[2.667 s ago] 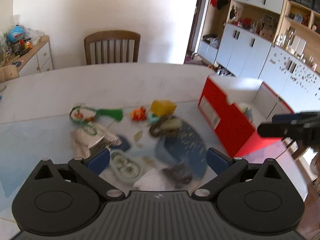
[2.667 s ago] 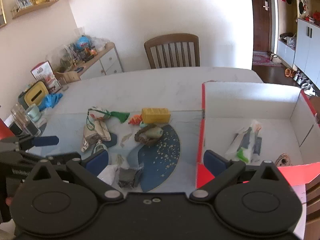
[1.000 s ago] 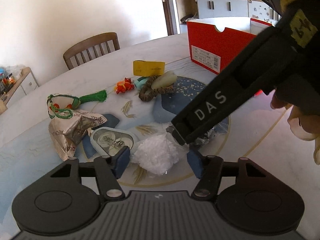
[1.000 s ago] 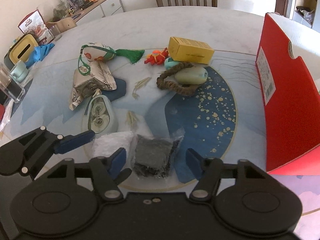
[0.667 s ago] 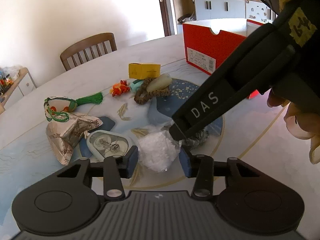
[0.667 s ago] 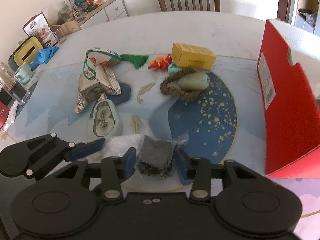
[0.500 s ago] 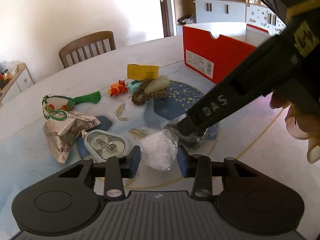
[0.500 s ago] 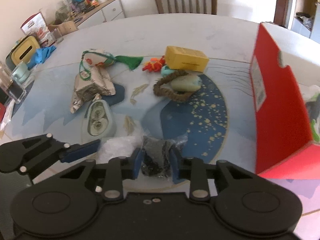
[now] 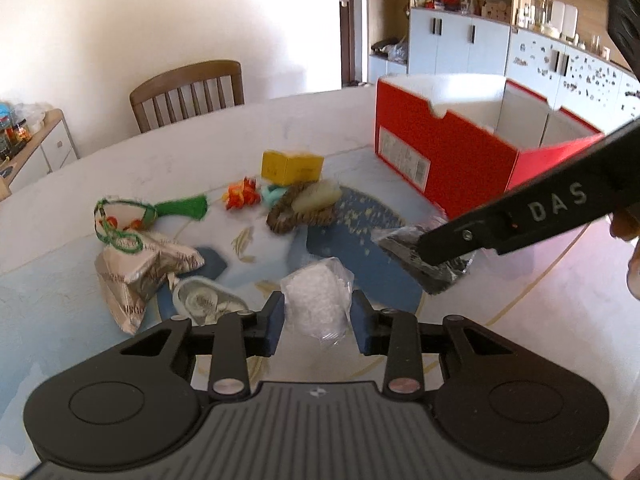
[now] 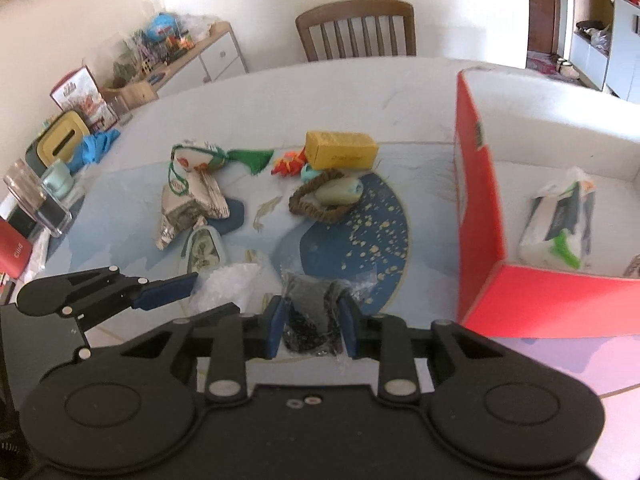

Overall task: Organize objects
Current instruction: 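Carry both bags into the red box and open both tools to release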

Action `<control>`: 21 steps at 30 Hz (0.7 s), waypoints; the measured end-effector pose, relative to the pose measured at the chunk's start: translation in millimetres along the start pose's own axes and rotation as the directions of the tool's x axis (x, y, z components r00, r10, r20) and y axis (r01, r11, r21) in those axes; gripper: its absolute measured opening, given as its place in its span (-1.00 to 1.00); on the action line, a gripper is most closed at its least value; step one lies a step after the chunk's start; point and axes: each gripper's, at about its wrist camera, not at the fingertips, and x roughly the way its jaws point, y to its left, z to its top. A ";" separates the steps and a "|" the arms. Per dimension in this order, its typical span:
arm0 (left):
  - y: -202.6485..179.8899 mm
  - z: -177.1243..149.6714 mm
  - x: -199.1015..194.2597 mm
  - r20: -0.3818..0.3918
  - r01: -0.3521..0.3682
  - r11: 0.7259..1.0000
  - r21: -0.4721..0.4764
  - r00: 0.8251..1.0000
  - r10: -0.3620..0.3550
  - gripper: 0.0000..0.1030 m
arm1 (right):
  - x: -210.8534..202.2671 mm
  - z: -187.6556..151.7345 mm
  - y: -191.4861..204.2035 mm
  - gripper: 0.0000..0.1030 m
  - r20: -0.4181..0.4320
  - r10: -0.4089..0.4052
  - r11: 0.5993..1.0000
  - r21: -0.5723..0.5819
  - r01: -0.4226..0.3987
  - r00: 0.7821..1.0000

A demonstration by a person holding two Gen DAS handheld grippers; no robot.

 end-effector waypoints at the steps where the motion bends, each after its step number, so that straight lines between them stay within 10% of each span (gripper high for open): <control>1: -1.1 4.2 -3.2 0.006 0.004 1.000 -0.010 1.000 -0.004 -0.34 | -5.3 0.8 -1.5 -0.46 0.009 0.002 1.000 0.003 -0.002 1.000; 21: -61.2 98.8 -45.9 0.113 0.095 0.996 -0.002 0.989 -0.094 -0.34 | -96.6 21.6 -63.0 -0.46 0.187 -0.031 0.999 0.027 0.026 0.982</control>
